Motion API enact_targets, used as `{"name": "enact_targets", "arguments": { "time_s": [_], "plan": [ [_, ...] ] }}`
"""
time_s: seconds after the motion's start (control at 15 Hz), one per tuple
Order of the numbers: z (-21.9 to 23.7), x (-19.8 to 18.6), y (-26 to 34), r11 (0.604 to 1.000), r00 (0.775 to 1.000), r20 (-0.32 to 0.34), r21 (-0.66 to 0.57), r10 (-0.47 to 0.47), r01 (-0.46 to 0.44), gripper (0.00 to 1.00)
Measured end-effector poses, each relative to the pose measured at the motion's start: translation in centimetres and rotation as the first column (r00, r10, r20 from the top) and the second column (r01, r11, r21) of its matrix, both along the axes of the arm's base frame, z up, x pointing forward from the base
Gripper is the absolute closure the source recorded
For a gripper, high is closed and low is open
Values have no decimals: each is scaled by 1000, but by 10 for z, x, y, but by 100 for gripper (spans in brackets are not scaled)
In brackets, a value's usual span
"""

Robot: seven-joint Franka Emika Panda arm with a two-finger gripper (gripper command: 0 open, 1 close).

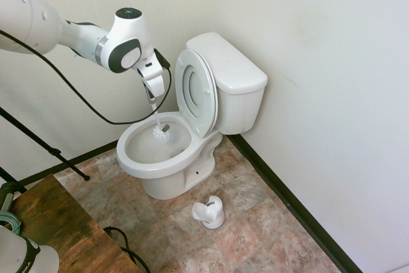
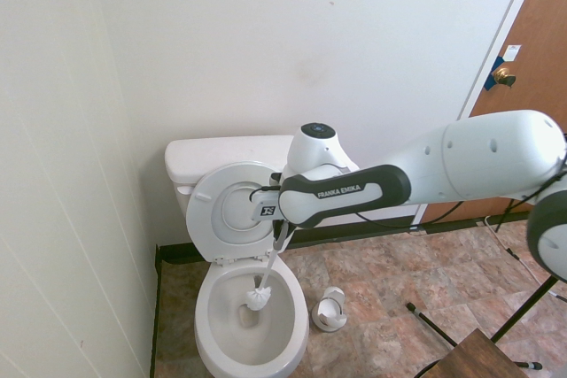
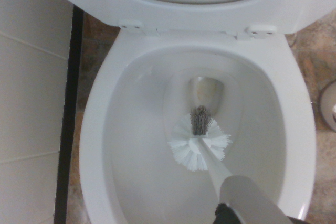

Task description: Clean the toilet

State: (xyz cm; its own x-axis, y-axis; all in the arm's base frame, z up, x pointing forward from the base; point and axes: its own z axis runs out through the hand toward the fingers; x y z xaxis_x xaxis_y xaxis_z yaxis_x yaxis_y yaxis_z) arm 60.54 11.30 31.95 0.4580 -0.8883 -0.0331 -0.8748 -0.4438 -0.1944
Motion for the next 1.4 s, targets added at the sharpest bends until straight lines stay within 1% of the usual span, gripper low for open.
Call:
{"name": "enact_targets", "arguments": {
  "time_s": [0.27, 0.53, 0.8, 0.93, 1.07, 1.4],
  "plan": [
    [-54, 38, 2, 998, 998, 0, 0, -67, 67, 100],
    [-83, 73, 0, 988, 989, 9, -15, -150, 151, 100],
    [-116, 94, 6, 975, 976, 11, -46, -217, 217, 100],
    [-128, 102, 9, 972, 974, 7, -57, -228, 229, 100],
    [-131, 105, 21, 974, 976, 6, -59, -218, 218, 100],
    [-131, 95, 70, 982, 985, 15, -75, -171, 172, 100]
  ]
}}
